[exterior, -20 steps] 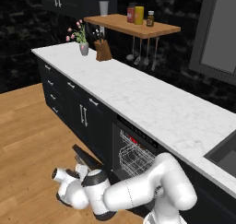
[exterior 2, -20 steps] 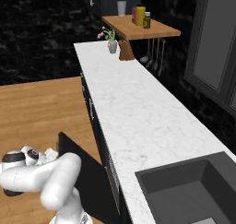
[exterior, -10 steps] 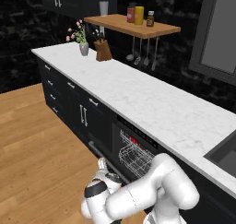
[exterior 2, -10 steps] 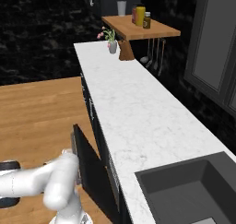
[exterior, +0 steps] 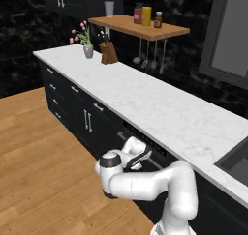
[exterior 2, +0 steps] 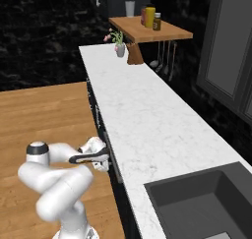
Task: Pick up the cup and bowl from the counter, place them in the dishwasher, and close the dishwasher door.
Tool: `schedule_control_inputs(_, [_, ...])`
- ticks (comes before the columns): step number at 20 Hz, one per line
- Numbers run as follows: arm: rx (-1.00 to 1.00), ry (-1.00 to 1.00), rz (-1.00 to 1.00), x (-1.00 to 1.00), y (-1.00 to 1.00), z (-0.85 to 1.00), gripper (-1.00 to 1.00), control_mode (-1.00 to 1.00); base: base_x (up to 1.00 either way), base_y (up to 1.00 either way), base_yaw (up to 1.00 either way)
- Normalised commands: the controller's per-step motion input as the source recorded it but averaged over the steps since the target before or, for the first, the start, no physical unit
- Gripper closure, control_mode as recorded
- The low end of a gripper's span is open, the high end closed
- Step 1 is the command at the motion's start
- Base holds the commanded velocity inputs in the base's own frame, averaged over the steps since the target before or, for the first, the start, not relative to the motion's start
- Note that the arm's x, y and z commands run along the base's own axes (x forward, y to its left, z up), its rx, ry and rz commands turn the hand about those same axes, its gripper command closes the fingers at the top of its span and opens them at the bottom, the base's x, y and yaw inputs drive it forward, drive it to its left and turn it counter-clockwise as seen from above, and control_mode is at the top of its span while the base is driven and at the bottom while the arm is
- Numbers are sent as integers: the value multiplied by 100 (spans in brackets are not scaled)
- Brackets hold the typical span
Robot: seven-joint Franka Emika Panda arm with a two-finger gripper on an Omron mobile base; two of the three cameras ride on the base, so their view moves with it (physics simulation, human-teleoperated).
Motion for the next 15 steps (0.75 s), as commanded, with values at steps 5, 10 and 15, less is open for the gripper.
schedule_control_inputs(5, [-42, 22, -33, 100, -87, 0, -100, -100, 0, 0, 0])
schedule_control_inputs(10, [-39, 20, -39, 100, -84, -4, -100, -100, 0, 0, 0])
schedule_control_inputs(15, [-33, 18, -41, 85, -65, -32, -100, -100, 0, 0, 0])
